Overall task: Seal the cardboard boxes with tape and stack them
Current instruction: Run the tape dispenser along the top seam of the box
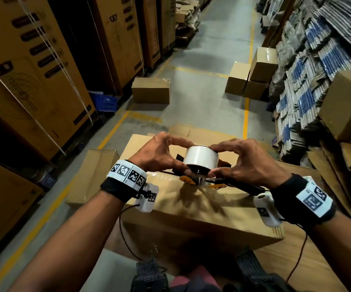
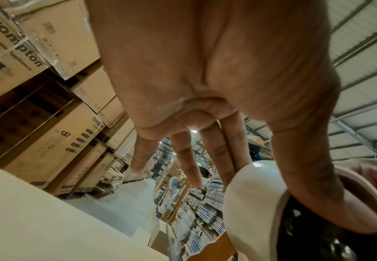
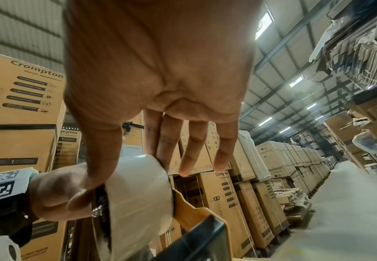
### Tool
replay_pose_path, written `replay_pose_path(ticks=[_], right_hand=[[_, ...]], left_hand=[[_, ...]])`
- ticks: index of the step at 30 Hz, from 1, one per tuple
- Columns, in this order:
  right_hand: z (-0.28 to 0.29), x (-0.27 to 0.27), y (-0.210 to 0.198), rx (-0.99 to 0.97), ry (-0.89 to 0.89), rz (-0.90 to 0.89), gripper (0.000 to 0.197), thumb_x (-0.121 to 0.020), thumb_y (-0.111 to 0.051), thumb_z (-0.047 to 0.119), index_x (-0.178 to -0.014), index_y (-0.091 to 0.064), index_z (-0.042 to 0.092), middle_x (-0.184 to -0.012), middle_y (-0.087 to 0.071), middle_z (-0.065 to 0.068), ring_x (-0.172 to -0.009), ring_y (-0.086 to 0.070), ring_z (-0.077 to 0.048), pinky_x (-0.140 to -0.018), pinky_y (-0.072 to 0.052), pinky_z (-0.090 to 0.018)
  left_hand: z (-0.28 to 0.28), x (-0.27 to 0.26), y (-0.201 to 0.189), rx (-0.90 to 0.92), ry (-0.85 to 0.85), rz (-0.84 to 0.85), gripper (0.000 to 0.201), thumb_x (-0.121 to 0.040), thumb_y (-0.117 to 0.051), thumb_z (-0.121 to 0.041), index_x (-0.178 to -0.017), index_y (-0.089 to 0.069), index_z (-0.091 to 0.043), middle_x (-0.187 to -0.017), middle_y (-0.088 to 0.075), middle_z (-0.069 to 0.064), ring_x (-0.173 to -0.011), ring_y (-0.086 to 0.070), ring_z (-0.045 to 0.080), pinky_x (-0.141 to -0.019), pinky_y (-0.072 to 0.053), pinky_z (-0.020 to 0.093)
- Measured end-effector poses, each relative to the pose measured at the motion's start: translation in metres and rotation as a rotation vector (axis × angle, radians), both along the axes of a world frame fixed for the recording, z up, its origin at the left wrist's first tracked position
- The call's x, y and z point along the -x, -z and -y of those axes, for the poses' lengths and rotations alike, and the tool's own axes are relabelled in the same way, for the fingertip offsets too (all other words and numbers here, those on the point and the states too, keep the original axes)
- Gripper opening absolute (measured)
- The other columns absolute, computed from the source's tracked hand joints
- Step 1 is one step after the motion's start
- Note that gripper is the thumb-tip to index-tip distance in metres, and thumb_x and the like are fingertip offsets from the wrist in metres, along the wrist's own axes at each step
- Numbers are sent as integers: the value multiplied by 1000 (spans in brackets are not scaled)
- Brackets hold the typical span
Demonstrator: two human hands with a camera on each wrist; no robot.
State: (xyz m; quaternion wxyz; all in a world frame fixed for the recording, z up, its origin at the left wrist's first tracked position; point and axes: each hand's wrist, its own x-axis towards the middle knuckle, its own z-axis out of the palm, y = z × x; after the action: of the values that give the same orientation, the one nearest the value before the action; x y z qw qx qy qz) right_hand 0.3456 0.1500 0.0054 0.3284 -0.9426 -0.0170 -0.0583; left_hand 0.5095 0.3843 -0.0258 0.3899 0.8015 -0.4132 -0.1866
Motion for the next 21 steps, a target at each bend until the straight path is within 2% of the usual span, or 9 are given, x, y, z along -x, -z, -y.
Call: replay_pose_path(ticks=[3, 5, 7, 9, 13, 15, 17, 19, 21], right_hand=[[-3, -3, -1, 21, 1, 36, 64, -67, -92, 39, -125, -73, 23, -121, -74, 3, -109, -67, -4, -97, -57, -30], [-4, -5, 2, 31, 3, 39, 64, -67, -92, 37, -126, -73, 21, -121, -75, 2, -110, -68, -4, -98, -57, -32], [-5, -6, 7, 19, 11, 43, 68, -68, -93, 38, -130, -70, 20, -124, -74, 5, -115, -67, -2, -101, -56, -33], [-3, -4, 11, -14, 24, 28, 82, -68, -92, 47, -140, -62, 22, -131, -70, 9, -124, -61, 0, -107, -52, -32], [18, 8, 21, 30, 49, -134, 118, -54, -87, 71, -156, -40, 34, -143, -54, 21, -135, -47, 2, -111, -38, -28], [32, 17, 33, 108, 85, -265, 116, -54, -86, 70, -155, -41, 34, -141, -54, 24, -134, -47, 1, -109, -37, -26], [44, 27, 47, 179, 98, -364, 108, -62, -88, 64, -154, -44, 31, -141, -60, 17, -132, -53, -5, -107, -42, -26], [51, 33, 57, 207, 116, -412, 97, -71, -87, 57, -154, -45, 26, -140, -64, 10, -129, -58, -9, -106, -46, -28], [49, 34, 64, 206, 124, -419, 86, -78, -84, 52, -151, -49, 24, -139, -65, 6, -125, -61, -12, -106, -49, -32]], left_hand=[[3, -3, 2, -8, 1, -24, 69, -58, -103, -25, -122, -77, -22, -118, -72, -21, -110, -55, -24, -90, -30, -8], [3, -3, 2, -17, 2, -39, 69, -59, -102, -23, -123, -76, -20, -118, -72, -19, -110, -56, -24, -90, -31, -7], [3, -2, 2, -9, -6, -49, 70, -61, -102, -24, -125, -75, -20, -121, -72, -17, -115, -58, -17, -97, -34, -1], [1, 0, -1, -11, -7, -29, 75, -64, -100, -28, -132, -71, -23, -131, -69, -15, -125, -56, -7, -107, -35, 12], [-10, 13, 9, -73, -22, 19, 107, -65, -95, -48, -157, -45, -27, -158, -45, -11, -145, -35, -2, -117, -22, 12], [-23, 20, 28, -140, -69, 65, 110, -72, -85, -61, -162, -36, -23, -167, -34, -3, -154, -24, 7, -128, -16, 29], [-35, 27, 49, -277, -45, 124, 116, -78, -71, -77, -165, -23, -18, -172, -20, 0, -159, -9, 10, -132, -6, 44], [-42, 29, 64, -476, 29, 213, 129, -74, -43, -97, -167, -8, -16, -173, -2, -1, -160, 5, 12, -131, 4, 44], [-43, 29, 77, -644, 103, 296, 137, -65, -16, -106, -167, 3, -15, -172, 11, 0, -159, 13, 14, -130, 7, 45]])
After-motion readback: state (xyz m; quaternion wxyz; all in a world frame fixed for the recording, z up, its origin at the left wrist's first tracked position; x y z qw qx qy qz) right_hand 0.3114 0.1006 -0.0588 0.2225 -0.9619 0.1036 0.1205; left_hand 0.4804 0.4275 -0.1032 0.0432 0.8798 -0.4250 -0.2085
